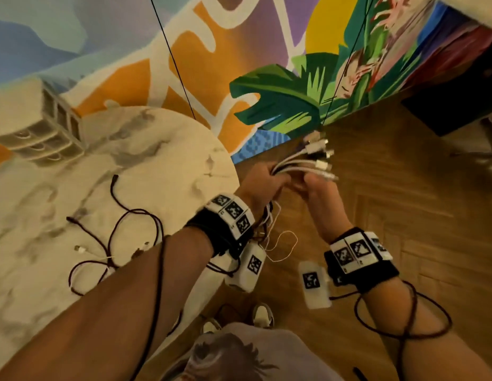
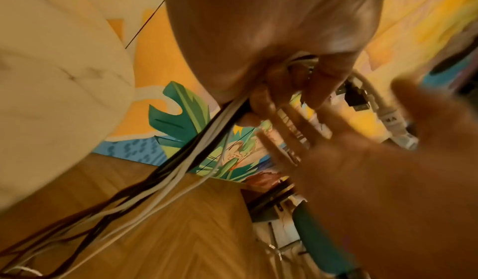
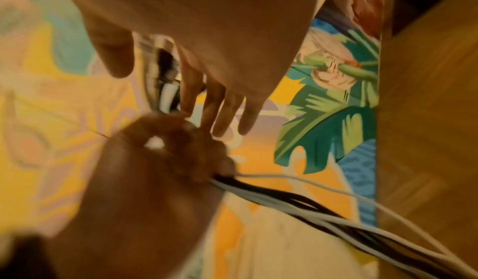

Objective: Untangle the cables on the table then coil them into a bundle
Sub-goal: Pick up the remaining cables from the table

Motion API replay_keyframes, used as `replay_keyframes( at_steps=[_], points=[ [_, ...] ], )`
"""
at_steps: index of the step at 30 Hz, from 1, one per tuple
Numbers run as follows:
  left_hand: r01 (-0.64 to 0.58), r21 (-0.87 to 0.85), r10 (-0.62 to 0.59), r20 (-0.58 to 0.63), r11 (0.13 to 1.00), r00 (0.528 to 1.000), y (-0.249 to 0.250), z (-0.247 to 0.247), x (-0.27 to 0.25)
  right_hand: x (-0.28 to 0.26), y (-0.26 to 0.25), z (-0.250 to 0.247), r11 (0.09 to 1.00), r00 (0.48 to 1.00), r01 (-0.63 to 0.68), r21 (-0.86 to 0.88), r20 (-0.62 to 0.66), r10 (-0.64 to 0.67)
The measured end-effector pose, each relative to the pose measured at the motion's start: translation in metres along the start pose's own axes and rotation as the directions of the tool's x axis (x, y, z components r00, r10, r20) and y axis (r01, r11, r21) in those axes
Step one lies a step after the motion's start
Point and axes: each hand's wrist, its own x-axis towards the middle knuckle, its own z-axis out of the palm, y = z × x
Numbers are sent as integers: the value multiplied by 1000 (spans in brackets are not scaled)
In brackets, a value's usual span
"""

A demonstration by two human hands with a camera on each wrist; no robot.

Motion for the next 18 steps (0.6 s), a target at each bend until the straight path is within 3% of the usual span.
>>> replay_keyframes(
  at_steps=[2, 6, 9, 12, 14, 16, 18],
  points=[
    [-5, 41, 3, 40, 999, 999, -5, 1, -7, 7, -15, 8, 994, 992, -110, 0, 54, 110],
    [41, 45, -46, 120, 998, 992, -15, 9, -20, 14, -24, 24, 949, 944, -257, -184, 165, 287],
    [100, 29, -103, 121, 995, 987, -25, 5, -23, 17, -25, 45, 919, 916, -385, -83, 93, 391],
    [-71, 289, 19, 181, 955, 983, -32, -7, -25, 18, -16, 56, 922, 920, -388, -7, 62, 388],
    [-148, 489, 44, 218, 860, 975, -30, -18, -30, 20, -13, 59, 933, 933, -360, -19, -1, 360],
    [-107, 668, 46, 108, 736, 993, -24, -31, -32, 22, -10, 59, 936, 932, -349, 38, -90, 351],
    [-111, 709, 229, -72, 696, 971, -12, -43, -34, 23, -6, 58, 950, 938, -312, 15, -151, 311]
  ],
)
